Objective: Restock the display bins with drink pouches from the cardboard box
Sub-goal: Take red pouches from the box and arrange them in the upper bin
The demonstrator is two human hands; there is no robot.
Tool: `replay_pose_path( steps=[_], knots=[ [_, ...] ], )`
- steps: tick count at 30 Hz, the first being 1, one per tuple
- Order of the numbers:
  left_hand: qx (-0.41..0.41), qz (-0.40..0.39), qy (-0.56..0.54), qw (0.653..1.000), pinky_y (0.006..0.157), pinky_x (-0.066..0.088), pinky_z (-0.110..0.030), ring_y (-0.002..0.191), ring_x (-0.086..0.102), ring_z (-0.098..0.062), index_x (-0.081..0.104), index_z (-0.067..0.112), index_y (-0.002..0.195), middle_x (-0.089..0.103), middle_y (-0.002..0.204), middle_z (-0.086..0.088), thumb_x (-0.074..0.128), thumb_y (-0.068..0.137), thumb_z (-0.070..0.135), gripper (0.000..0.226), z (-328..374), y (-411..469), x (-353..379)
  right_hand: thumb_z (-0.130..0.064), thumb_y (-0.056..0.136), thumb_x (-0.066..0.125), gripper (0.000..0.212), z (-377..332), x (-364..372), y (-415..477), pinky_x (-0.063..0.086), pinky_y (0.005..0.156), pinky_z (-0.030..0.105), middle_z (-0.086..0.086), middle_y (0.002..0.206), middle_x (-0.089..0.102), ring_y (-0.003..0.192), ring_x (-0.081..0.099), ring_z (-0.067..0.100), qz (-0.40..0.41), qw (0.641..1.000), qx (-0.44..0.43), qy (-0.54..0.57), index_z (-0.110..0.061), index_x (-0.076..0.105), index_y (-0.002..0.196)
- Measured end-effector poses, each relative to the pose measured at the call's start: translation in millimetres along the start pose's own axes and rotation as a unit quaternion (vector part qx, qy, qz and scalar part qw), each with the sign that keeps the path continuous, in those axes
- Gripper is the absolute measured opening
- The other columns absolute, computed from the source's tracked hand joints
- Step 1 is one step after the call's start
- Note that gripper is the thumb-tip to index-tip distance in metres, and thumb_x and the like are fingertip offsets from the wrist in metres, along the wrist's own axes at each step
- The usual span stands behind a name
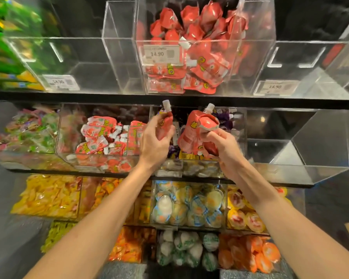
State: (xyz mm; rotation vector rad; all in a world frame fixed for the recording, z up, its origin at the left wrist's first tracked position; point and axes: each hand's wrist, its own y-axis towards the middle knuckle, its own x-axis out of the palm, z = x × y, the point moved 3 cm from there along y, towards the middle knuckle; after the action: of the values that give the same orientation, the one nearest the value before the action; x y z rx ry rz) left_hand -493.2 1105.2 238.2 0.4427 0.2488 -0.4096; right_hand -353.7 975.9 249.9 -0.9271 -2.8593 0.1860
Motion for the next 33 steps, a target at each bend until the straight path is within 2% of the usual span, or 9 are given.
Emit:
replay_pose_path(
  steps=[5,8,12,17,21,25,27,30,33],
  knots=[
    [-0.054,-0.066,-0.076,0.993,0.080,0.050,-0.013,0.087,0.063,0.009,0.058,0.021,0.118,0.068,0.099,0.010,0.071,0.084,0.011,0.038,13.6,-92.7,-33.5,-0.010,0.068,0.063,0.009,20.2,20.4,-77.1,0.041,0.049,0.021,-0.001,0.065,0.061,0.052,0.053,0.011,-0.081,0.996,-0.008,0.023,-0.018,0.068,0.070],
    [-0.130,-0.111,-0.087,0.981,0.064,0.051,-0.020,0.063,0.057,0.004,0.065,0.032,0.091,0.065,0.072,0.017,0.069,0.075,0.010,0.028,-17.5,-159.7,-45.8,-0.009,0.063,0.061,0.010,79.3,34.1,-128.5,0.040,0.045,0.019,-0.002,0.061,0.060,0.045,0.051,0.009,-0.058,0.996,0.054,0.027,-0.012,0.064,0.072],
    [-0.275,-0.190,-0.107,0.936,0.059,0.048,-0.018,0.057,0.056,0.000,0.068,0.023,0.077,0.066,0.061,0.016,0.080,0.079,0.001,0.025,-110.5,-276.6,-51.5,-0.015,0.061,0.064,0.015,214.4,46.7,-200.7,0.035,0.045,0.022,0.001,0.057,0.060,0.040,0.049,0.011,0.000,0.980,0.196,0.040,-0.012,0.063,0.075],
    [-0.437,-0.256,-0.017,0.862,0.048,0.036,-0.019,0.046,0.043,-0.001,0.059,0.021,0.057,0.054,0.051,0.012,0.089,0.070,0.013,0.034,-272.8,-428.8,-45.5,-0.005,0.085,0.063,0.012,414.4,45.3,-263.5,0.037,0.046,0.023,0.005,0.056,0.060,0.042,0.051,0.017,0.041,0.938,0.345,0.010,-0.012,0.064,0.075],
    [-0.506,-0.285,0.062,0.811,0.052,0.042,-0.018,0.043,0.049,0.001,0.070,0.023,0.072,0.065,0.067,-0.003,0.084,0.076,0.017,0.015,-422.8,-527.0,-9.9,-0.015,0.077,0.072,0.008,585.3,39.6,-276.9,0.039,0.047,0.024,0.005,0.058,0.060,0.045,0.051,0.019,0.044,0.913,0.405,-0.001,-0.011,0.067,0.082],
    [-0.486,-0.309,0.144,0.805,0.059,0.045,-0.035,0.063,0.065,-0.024,0.068,0.019,0.062,0.061,0.058,-0.007,0.082,0.077,0.022,0.021,-567.3,-590.8,40.8,-0.021,0.076,0.077,0.014,743.3,27.5,-256.4,0.042,0.054,0.030,0.005,0.061,0.061,0.045,0.051,0.016,0.066,0.909,0.412,-0.002,-0.009,0.072,0.082],
    [-0.436,-0.388,0.215,0.783,0.075,0.048,-0.041,0.096,0.068,-0.037,0.073,0.000,0.084,0.070,0.086,-0.024,0.080,0.081,0.026,0.027,-635.7,-615.6,67.6,-0.037,0.071,0.079,0.036,810.2,20.1,-243.7,0.045,0.059,0.035,0.006,0.065,0.065,0.054,0.056,0.019,0.063,0.911,0.406,-0.027,-0.006,0.074,0.088],
    [-0.333,-0.495,0.307,0.742,0.114,0.030,-0.051,0.141,0.038,-0.037,0.055,0.019,0.140,0.056,0.141,-0.017,0.068,0.079,0.057,0.073,-746.8,-654.0,99.3,-0.050,0.064,0.079,0.059,888.2,11.1,-230.2,0.048,0.062,0.041,0.019,0.095,0.075,0.075,0.066,0.031,0.026,0.915,0.399,-0.045,-0.007,0.075,0.104],
    [-0.243,-0.538,0.366,0.719,0.120,0.008,-0.063,0.153,0.001,-0.037,0.015,0.046,0.156,0.018,0.165,-0.011,0.059,0.068,0.066,0.100,-847.9,-689.7,129.9,-0.045,0.056,0.079,0.063,936.4,4.6,-221.0,0.048,0.057,0.034,0.018,0.092,0.074,0.073,0.065,0.029,0.018,0.914,0.402,-0.059,-0.006,0.074,0.105]
  ],
)
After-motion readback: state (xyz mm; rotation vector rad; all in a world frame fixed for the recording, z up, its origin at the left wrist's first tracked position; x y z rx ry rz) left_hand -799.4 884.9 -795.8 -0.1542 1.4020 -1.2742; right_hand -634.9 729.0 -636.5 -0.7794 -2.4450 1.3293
